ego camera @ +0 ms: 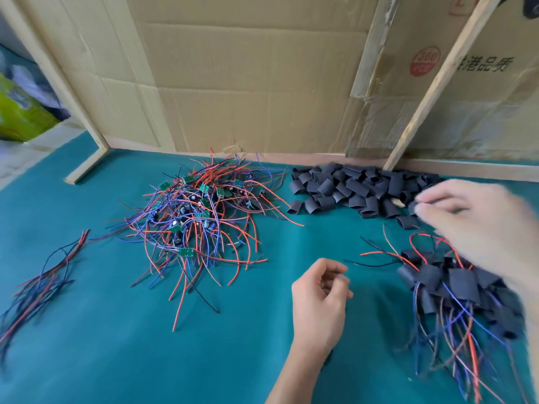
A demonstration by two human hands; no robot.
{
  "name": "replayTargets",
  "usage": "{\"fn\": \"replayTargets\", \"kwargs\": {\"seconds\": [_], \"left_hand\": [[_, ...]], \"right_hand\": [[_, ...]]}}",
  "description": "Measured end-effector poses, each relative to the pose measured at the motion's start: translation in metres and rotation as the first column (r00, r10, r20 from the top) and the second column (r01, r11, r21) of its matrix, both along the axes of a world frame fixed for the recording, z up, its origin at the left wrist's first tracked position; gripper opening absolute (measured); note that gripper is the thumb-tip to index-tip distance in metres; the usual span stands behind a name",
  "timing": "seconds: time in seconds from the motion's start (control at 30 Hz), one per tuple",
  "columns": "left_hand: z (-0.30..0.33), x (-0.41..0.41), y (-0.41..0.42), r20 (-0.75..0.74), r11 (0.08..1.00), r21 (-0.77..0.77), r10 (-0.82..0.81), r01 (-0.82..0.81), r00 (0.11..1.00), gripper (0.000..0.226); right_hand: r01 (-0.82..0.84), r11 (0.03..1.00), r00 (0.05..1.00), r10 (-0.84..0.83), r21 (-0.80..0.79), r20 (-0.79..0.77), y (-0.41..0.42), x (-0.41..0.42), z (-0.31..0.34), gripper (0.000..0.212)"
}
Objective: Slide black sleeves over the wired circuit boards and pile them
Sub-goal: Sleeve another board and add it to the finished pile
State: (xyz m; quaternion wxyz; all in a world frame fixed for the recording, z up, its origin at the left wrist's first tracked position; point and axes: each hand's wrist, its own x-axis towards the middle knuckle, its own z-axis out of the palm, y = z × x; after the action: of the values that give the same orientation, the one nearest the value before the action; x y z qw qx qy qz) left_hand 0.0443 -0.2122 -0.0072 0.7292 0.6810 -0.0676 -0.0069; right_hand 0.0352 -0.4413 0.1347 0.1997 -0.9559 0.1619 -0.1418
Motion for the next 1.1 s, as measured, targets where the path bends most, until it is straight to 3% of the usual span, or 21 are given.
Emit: {"fn": "replayTargets", "kwargs": {"seconds": [0.07,0.13,0.23,0.33,0.5,0.63,0.73,0.97,1.1], "left_hand": [[0.002,-0.001,0.0,0.006,1.0,-0.008,0.012,-0.012,1.0,0.018],[0.004,-0.001,0.0,0.001,1.0,-0.013,0.021,-0.021,1.0,0.019],[0.006,-0.002,0.003,0.017,1.0,-0.022,0.018,-0.018,1.0,0.023],[0.007,-0.002,0.005,0.03,0.999,-0.034,0.021,-0.02,0.999,0.026],[0.004,0.0,0.004,0.047,0.994,-0.016,0.105,-0.104,0.993,0.023],[0.006,-0.002,0.005,-0.003,0.976,-0.072,0.206,-0.206,0.979,0.014],[0.009,-0.001,0.005,-0.06,0.961,-0.139,0.233,-0.24,0.971,0.018],[0.011,0.0,0.006,-0.147,0.92,-0.287,0.233,-0.267,0.961,0.027],[0.008,0.0,0.006,-0.144,0.931,-0.26,0.224,-0.255,0.964,0.02]], "right_hand": [[-0.258,0.966,0.962,0.256,-0.009,-0.091,0.086,0.038,-0.007,0.022],[-0.418,0.906,0.882,0.421,0.059,-0.21,0.138,0.075,-0.023,0.016],[-0.403,0.915,0.832,0.365,-0.003,-0.419,0.175,0.115,-0.051,0.036],[-0.356,0.924,0.851,0.257,-0.143,-0.458,0.185,0.123,-0.07,0.017],[-0.3,0.951,0.882,0.25,-0.067,-0.4,0.175,0.113,-0.066,0.007],[-0.256,0.957,0.923,0.284,0.136,-0.258,0.149,0.088,-0.042,0.034],[-0.252,0.927,0.948,0.294,0.278,-0.122,0.122,0.053,-0.025,0.031],[-0.413,0.672,0.888,0.446,0.615,0.109,0.076,-0.034,-0.027,0.025],[-0.424,0.565,0.822,0.568,0.708,0.038,0.058,-0.055,-0.027,0.036]]}}
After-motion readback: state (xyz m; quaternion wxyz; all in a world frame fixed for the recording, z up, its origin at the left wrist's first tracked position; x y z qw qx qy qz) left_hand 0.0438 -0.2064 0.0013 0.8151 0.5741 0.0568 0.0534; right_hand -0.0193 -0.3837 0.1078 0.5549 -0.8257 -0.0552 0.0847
